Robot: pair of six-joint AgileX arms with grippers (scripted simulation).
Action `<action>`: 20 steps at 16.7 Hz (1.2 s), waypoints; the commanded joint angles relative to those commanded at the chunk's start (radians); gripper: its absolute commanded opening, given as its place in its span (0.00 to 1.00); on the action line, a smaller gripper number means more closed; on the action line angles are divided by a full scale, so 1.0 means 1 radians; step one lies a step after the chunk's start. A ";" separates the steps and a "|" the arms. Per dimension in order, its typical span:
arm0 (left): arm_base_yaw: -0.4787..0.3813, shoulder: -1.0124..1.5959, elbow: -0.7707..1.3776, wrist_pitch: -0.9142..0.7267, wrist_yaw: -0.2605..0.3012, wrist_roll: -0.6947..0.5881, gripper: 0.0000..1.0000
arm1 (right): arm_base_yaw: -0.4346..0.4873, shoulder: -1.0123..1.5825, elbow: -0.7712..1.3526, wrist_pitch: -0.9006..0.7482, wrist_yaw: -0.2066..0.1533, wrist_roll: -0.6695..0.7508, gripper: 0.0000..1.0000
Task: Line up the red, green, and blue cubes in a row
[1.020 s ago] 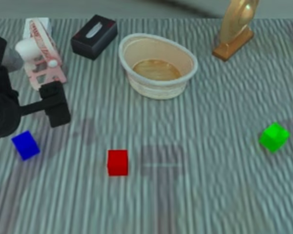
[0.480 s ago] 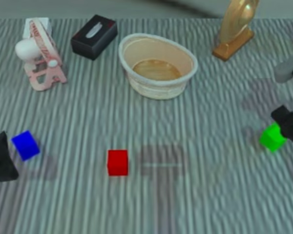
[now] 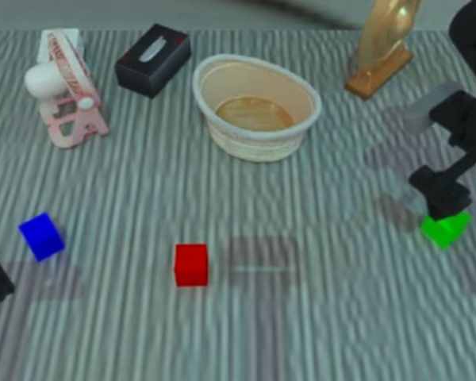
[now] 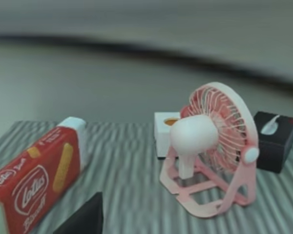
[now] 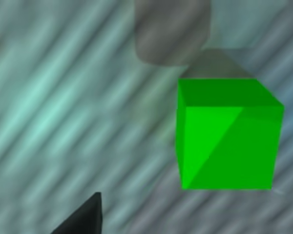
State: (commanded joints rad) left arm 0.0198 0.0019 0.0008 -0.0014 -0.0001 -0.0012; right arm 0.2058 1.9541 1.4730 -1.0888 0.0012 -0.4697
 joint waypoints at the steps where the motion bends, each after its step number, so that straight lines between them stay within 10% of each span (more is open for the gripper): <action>1: 0.000 -0.002 -0.001 0.001 0.000 0.001 1.00 | 0.000 0.002 0.002 -0.001 0.000 0.000 1.00; 20: 0.000 -0.002 -0.001 0.001 0.000 0.001 1.00 | 0.002 0.116 -0.171 0.286 0.001 0.003 0.92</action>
State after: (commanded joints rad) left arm 0.0200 0.0000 0.0000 0.0000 0.0000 0.0000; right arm 0.2077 2.0700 1.3017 -0.8025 0.0020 -0.4668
